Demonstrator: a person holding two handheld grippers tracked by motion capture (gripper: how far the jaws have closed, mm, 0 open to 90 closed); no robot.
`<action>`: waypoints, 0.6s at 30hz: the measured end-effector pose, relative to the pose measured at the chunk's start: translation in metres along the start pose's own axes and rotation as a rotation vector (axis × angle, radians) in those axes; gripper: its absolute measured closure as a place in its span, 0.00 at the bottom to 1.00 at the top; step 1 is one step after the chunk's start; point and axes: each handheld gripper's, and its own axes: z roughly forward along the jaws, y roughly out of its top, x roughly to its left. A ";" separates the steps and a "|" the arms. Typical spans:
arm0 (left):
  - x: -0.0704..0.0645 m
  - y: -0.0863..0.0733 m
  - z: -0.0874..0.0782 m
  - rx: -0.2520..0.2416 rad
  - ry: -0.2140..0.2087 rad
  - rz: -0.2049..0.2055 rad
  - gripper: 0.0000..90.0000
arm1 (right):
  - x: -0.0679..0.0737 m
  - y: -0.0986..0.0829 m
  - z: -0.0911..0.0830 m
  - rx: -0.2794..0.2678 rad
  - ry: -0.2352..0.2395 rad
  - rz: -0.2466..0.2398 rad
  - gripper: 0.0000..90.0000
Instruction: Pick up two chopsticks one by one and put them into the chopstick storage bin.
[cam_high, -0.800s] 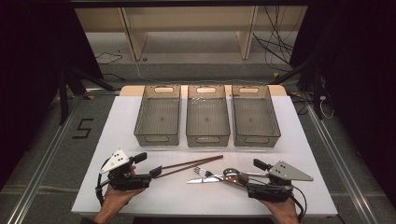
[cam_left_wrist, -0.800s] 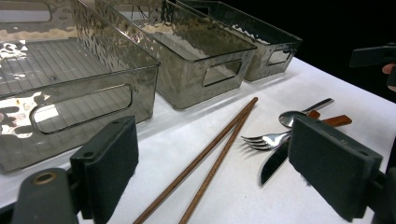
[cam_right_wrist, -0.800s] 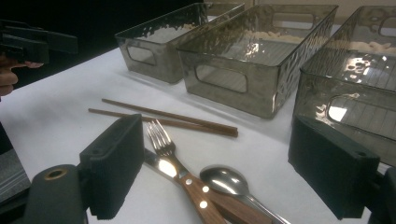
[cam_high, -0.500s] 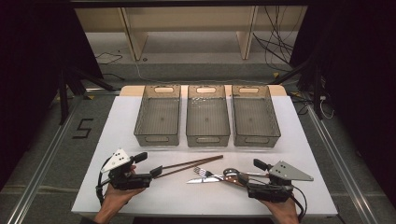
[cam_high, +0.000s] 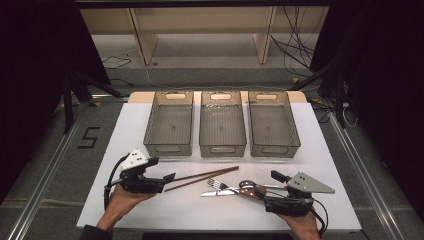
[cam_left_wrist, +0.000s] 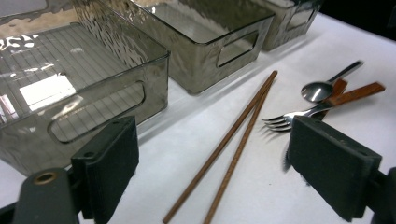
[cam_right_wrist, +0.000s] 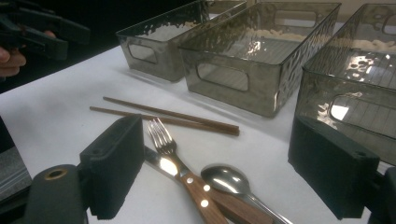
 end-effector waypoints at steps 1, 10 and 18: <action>0.000 0.004 0.002 0.023 0.004 0.010 0.18 | 0.000 0.000 0.000 0.000 0.001 0.000 0.21; 0.003 0.029 0.030 0.223 -0.015 0.117 0.20 | 0.000 0.000 0.001 0.012 0.012 0.004 0.22; 0.007 0.034 0.057 0.338 -0.056 0.170 0.24 | 0.000 -0.001 0.001 0.015 0.024 0.010 0.22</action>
